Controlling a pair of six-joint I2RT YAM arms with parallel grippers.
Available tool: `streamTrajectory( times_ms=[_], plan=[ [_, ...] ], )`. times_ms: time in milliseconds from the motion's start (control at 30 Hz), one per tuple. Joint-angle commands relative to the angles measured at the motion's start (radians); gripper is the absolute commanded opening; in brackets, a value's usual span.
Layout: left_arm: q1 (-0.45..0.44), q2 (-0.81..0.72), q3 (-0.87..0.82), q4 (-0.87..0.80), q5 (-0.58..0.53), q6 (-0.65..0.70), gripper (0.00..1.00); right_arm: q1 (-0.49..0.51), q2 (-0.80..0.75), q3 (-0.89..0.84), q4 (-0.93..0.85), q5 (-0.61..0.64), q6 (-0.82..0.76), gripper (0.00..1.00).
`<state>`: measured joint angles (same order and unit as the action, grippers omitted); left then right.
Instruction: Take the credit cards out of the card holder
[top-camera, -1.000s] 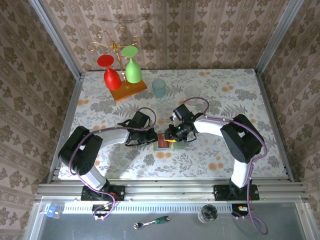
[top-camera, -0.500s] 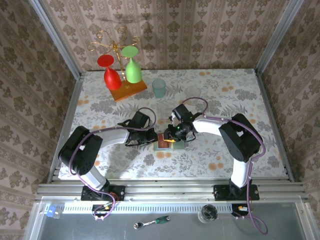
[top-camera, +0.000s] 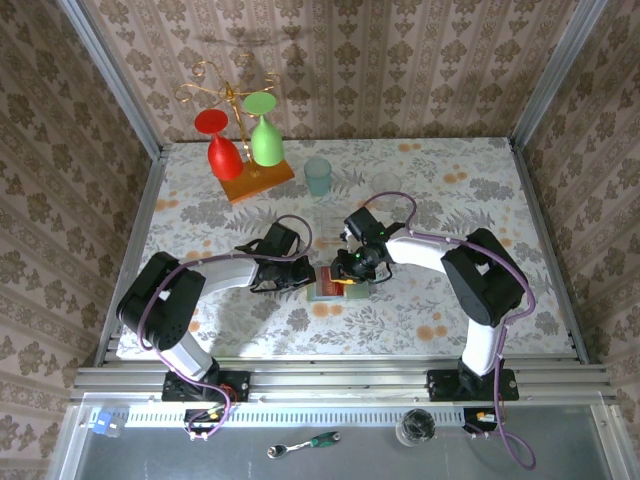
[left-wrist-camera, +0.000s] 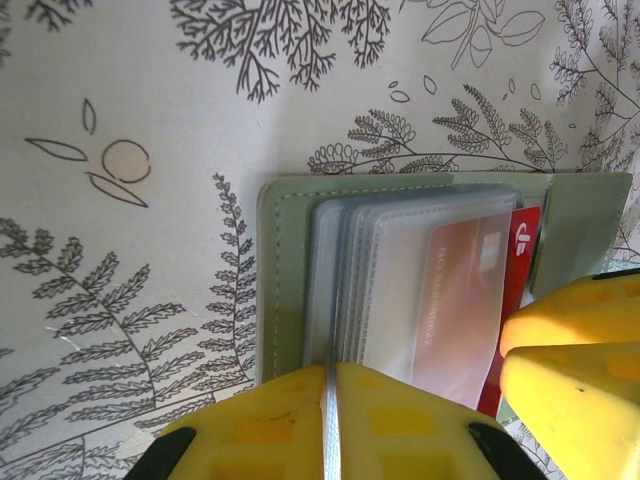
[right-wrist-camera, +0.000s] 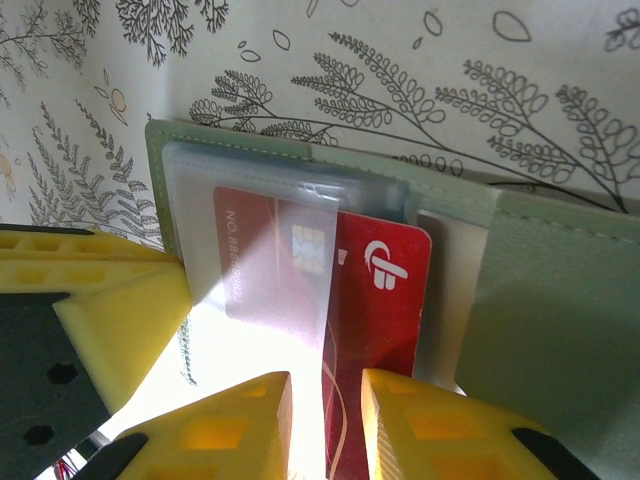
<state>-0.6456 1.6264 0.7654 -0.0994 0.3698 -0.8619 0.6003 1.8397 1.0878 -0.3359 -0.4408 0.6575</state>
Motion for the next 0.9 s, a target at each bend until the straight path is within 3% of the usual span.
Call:
streamTrajectory(
  times_ms=[0,367,867],
  plan=[
    [0.008,0.000,-0.020,-0.033,-0.011,0.011,0.13,0.006,-0.041,0.034,-0.060,0.028,-0.016,0.27],
    [0.005,-0.056,0.039,-0.067,-0.003,0.019,0.12,0.000,-0.103,0.026,-0.067,0.046,-0.020,0.28],
    [-0.035,0.029,0.070,-0.021,0.040,0.021,0.03,-0.043,-0.101,-0.090,0.074,-0.040,0.002,0.29]
  ],
)
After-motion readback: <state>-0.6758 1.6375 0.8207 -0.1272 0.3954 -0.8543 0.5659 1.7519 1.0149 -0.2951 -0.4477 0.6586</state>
